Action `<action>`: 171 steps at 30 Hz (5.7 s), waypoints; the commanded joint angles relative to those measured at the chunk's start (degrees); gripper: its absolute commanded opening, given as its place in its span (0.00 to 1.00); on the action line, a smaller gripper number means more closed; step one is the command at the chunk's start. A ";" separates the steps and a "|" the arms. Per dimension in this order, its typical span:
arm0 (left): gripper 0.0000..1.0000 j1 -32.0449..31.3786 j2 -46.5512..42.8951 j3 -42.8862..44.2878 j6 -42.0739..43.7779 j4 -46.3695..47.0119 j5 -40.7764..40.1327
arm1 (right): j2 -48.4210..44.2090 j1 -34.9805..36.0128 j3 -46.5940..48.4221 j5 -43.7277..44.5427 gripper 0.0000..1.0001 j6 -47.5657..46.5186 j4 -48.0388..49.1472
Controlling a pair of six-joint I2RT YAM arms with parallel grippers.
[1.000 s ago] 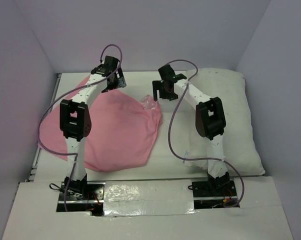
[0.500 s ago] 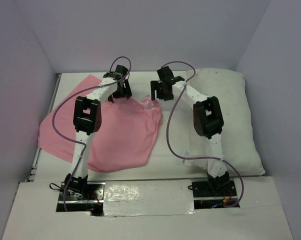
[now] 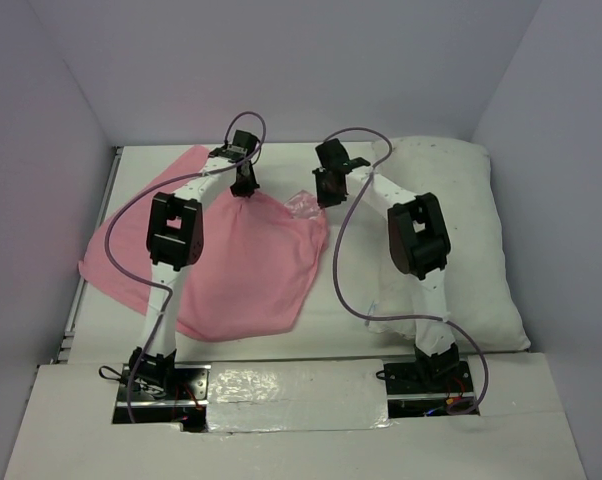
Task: Put the pillow into the pillowcase
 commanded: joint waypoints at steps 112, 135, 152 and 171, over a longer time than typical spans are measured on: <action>0.00 -1.83 -73.06 -38.15 -3.82 13.93 -22.39 | -58.78 13.03 -19.43 23.91 0.00 13.67 0.30; 0.00 -1.83 -93.31 -35.17 8.04 43.47 -11.68 | -61.65 46.70 -0.77 58.44 0.00 -41.11 43.77; 0.99 1.24 -40.46 -21.80 4.53 26.43 -8.16 | -7.40 -6.21 25.41 -4.72 0.37 9.98 -7.51; 0.99 25.23 -60.59 -52.28 -12.69 -2.84 -10.17 | -3.98 16.28 14.50 -5.69 0.97 -3.02 -3.74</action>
